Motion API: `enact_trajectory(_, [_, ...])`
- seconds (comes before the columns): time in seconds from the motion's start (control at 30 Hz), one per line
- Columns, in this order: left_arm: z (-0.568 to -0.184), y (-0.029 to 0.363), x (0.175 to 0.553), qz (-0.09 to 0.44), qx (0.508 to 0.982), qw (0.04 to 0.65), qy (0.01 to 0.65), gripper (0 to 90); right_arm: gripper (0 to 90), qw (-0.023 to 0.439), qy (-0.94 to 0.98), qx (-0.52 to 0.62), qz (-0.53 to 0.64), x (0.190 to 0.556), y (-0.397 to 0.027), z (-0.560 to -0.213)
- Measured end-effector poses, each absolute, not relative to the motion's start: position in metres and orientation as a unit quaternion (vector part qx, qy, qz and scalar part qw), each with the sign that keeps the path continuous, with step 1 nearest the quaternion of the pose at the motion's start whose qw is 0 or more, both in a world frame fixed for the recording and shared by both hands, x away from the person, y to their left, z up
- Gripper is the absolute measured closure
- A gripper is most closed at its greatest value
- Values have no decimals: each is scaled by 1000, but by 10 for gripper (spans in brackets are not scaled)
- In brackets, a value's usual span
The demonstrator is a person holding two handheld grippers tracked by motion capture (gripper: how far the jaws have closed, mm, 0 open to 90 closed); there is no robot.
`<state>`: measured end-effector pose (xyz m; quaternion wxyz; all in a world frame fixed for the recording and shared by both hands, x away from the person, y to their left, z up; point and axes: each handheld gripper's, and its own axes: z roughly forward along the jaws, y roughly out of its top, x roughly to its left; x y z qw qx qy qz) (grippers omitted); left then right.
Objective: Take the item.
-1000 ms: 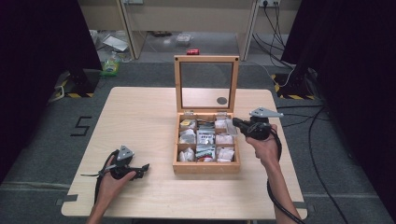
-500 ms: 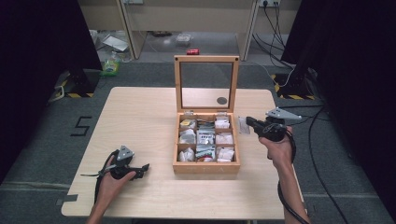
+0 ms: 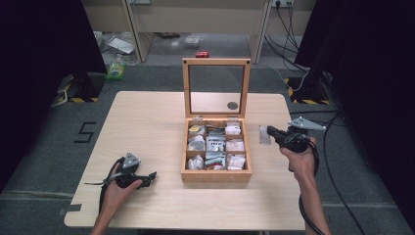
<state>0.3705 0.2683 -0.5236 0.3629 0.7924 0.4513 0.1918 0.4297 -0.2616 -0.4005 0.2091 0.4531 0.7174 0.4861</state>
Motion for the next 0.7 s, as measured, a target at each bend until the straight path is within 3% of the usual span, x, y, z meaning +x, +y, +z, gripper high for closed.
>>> enact_trajectory(0.7, [-524, 268, 371, 192, 792, 363, 451, 135, 899, 205, 710, 482, 471, 421, -284, -420])
